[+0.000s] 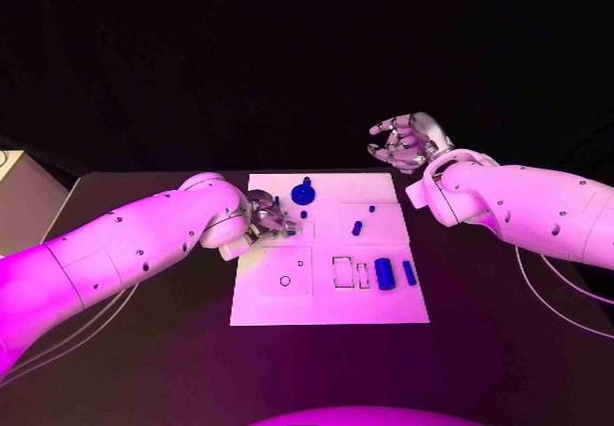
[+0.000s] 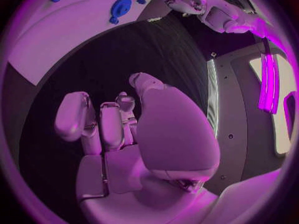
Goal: Assemble the parts on the task board
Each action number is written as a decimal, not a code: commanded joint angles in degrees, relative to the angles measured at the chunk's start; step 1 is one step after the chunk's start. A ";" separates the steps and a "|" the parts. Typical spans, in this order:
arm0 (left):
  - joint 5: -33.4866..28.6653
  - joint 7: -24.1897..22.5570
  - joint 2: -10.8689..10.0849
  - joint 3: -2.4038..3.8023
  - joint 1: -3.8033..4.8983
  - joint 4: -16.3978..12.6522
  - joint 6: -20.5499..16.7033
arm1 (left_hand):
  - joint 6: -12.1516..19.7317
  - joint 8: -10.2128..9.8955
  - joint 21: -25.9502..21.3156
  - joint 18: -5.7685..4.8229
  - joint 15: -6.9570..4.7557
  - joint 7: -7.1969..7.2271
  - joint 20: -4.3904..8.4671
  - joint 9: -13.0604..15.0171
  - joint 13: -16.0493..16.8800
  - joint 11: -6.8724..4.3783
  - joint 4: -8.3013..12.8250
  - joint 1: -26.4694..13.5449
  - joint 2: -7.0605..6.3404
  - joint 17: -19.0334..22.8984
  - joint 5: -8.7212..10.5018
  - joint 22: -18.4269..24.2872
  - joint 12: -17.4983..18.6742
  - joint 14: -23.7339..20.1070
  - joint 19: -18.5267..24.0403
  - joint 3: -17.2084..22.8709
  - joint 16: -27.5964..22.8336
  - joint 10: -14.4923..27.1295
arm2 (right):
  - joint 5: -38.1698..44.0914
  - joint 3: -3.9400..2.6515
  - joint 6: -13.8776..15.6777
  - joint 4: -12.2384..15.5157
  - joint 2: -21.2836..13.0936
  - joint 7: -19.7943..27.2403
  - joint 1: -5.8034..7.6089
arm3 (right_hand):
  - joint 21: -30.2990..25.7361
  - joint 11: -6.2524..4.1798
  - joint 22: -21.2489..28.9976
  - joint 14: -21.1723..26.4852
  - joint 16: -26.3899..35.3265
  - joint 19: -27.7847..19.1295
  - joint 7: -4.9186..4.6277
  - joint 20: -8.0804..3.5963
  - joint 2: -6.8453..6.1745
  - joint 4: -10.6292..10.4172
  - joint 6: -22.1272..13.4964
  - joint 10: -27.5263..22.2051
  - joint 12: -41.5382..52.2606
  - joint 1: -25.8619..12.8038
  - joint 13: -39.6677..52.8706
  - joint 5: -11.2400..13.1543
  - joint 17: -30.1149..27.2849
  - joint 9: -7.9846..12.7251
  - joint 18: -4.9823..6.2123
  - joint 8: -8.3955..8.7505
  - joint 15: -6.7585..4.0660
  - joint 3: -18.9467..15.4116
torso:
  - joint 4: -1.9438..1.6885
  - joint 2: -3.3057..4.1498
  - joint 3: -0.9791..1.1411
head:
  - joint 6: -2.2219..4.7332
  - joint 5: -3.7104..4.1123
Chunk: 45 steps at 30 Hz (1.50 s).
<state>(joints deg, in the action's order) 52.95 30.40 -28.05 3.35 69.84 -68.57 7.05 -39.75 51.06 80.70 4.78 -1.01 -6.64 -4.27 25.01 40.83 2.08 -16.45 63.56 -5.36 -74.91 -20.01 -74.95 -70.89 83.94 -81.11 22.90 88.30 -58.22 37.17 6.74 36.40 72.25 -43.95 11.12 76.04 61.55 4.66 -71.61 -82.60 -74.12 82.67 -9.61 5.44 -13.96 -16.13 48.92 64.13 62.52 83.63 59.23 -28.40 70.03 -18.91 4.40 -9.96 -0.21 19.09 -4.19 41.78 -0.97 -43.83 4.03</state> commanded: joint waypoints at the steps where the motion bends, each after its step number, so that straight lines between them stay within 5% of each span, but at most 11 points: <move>1: 0.42 0.18 0.28 -0.03 -0.04 0.23 1.22 | -0.29 0.06 0.23 -1.14 -0.47 0.31 0.09 0.06 0.07 0.08 0.03 0.24 0.86 -11.41 -0.25 -0.29 -0.10 4.64 -0.49 0.47 0.10 -0.43 | 0.46 -0.02 -0.56 0.07 -0.01 0.07 -0.01 | -0.24 -0.12 0.02 -0.39 -0.36 0.38 -0.13 -0.15 -0.23 0.04 -0.15 0.39 0.21 -0.14 0.04 -0.33 0.06 0.09 0.98 -0.28 0.00 0.39 | 0.00 -0.02 0.00 | -0.08 0.05; 17: 0.54 0.39 0.57 -0.12 -0.04 0.85 2.12 | -0.17 0.02 0.45 -1.23 -0.84 0.65 0.44 0.35 0.58 -0.29 0.81 4.13 2.86 -11.50 -0.52 -0.64 0.20 4.70 -0.75 4.65 0.09 -1.01 | 0.40 -0.02 -0.90 0.16 -0.10 -0.10 -0.01 | -0.19 -0.13 -0.02 -0.44 -0.40 0.41 -0.12 -0.16 -0.27 0.06 -0.11 0.59 0.42 -0.21 0.19 -0.34 0.10 0.08 0.97 -0.34 -0.01 0.57 | -0.03 -0.03 -0.01 | -0.19 0.11; 23: -0.16 0.28 0.38 -0.12 -0.04 0.47 1.77 | 0.63 -0.02 0.34 -1.21 -0.66 0.32 0.44 0.81 -0.07 -0.21 3.96 6.75 1.59 -11.54 -0.95 -0.50 1.20 4.71 -0.66 12.13 0.05 -0.38 | 0.33 -0.02 -1.03 0.17 -0.12 -0.16 -0.01 | -0.19 -0.13 -0.02 -0.44 -0.40 0.41 -0.12 -0.16 -0.27 0.06 -0.11 0.59 0.42 -0.21 0.19 -0.34 0.10 0.08 0.97 -0.34 -0.01 0.57 | -0.03 -0.03 -0.02 | -0.18 0.09; 26: -1.17 0.06 0.20 -0.11 -0.06 0.16 1.37 | 1.02 0.12 0.24 -1.13 -0.33 -0.59 0.21 1.52 -0.65 0.33 8.67 5.93 -0.47 -11.45 -1.33 -0.32 2.04 4.64 -0.49 21.87 -0.05 0.36 | 0.32 -0.02 -1.09 0.17 -0.13 -0.18 -0.01 | -0.19 -0.13 -0.02 -0.44 -0.40 0.41 -0.12 -0.16 -0.27 0.06 -0.11 0.59 0.42 -0.21 0.19 -0.34 0.10 0.08 0.97 -0.34 -0.01 0.57 | -0.04 -0.02 -0.03 | -0.14 0.06; 35: -3.83 -0.42 -0.28 -0.09 -0.08 -0.39 0.61 | 0.48 -0.14 0.32 -1.13 -0.20 -0.51 -0.05 1.91 -0.85 0.51 12.10 3.40 -0.40 -11.19 -1.58 -0.33 2.27 4.52 -0.39 27.92 -0.23 0.37 | 0.32 -0.02 -1.30 0.10 -0.10 -0.23 -0.07 | -0.15 -0.15 -0.06 -0.46 -0.39 0.44 -0.11 -0.18 -0.30 0.04 0.00 0.71 0.52 -0.35 0.22 -0.42 0.08 0.06 0.96 -0.44 -0.03 0.78 | -0.06 -0.03 -0.03 | -0.12 0.03; 45: -5.40 -0.78 -1.34 0.02 -0.08 -1.17 0.82 | -0.48 -0.60 0.27 -1.07 -0.34 -0.34 -0.04 1.84 -1.01 0.37 13.82 1.98 -0.42 -11.01 -1.52 -0.17 2.58 4.45 -0.23 30.08 -0.35 0.04 | 0.37 -0.02 -1.60 0.09 -0.16 -0.37 -0.16 | -0.12 -0.15 -0.08 -0.46 -0.38 0.46 -0.10 -0.18 -0.32 0.02 0.02 0.73 0.54 -0.44 0.20 -0.52 0.07 0.06 0.95 -0.47 -0.04 0.88 | -0.06 -0.04 0.00 | -0.09 -0.02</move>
<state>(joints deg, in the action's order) 49.19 30.31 -29.30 3.36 69.80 -69.53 7.44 -39.76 50.43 80.93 3.89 -1.43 -7.05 -3.90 26.81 39.90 2.68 -13.94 65.90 -6.16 -74.91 -21.34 -74.92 -68.51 83.95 -81.48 41.34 88.30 -57.93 37.18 6.74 35.56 72.30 -44.07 10.77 75.90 61.56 4.53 -71.62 -82.60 -74.34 82.89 -9.59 5.23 -13.96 -16.12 48.93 64.39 62.73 83.63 59.36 -28.62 70.08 -18.91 4.40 -10.19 -0.21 19.72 -4.24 41.75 -0.99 -43.93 4.02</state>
